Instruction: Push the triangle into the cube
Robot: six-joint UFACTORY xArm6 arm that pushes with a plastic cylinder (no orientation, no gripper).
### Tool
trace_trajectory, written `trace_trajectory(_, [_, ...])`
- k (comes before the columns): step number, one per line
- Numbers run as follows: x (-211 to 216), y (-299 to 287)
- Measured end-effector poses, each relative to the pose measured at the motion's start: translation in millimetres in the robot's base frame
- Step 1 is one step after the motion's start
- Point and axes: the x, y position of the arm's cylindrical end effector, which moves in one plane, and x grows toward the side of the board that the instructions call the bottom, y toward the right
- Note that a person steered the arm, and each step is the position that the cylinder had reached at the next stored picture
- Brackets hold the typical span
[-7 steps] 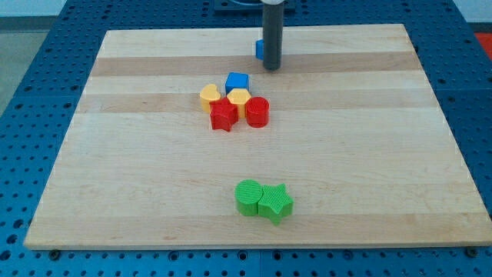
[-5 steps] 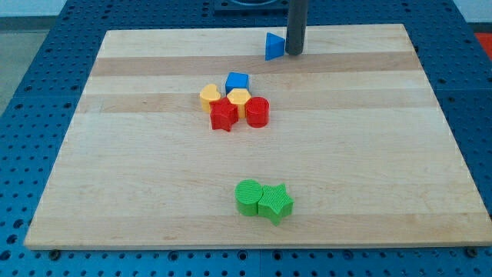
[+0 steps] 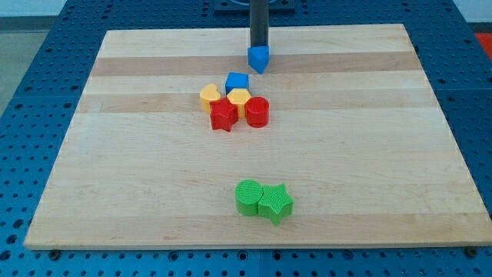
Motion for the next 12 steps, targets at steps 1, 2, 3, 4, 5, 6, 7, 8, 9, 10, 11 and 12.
trace_trajectory(1, [15.2,0.0])
trace_trajectory(2, [27.4,0.0])
trace_trajectory(3, [31.4,0.0])
trace_trajectory(4, [35.7,0.0])
trace_trajectory(5, [43.6,0.0])
trace_trajectory(6, [48.4,0.0])
trace_trajectory(7, [48.7,5.2])
trace_trajectory(8, [51.2,15.5])
trace_trajectory(9, [53.2,22.1])
trace_trajectory(10, [61.1,23.6])
trace_trajectory(11, [63.0,23.5])
trace_trajectory(12, [63.9,20.7])
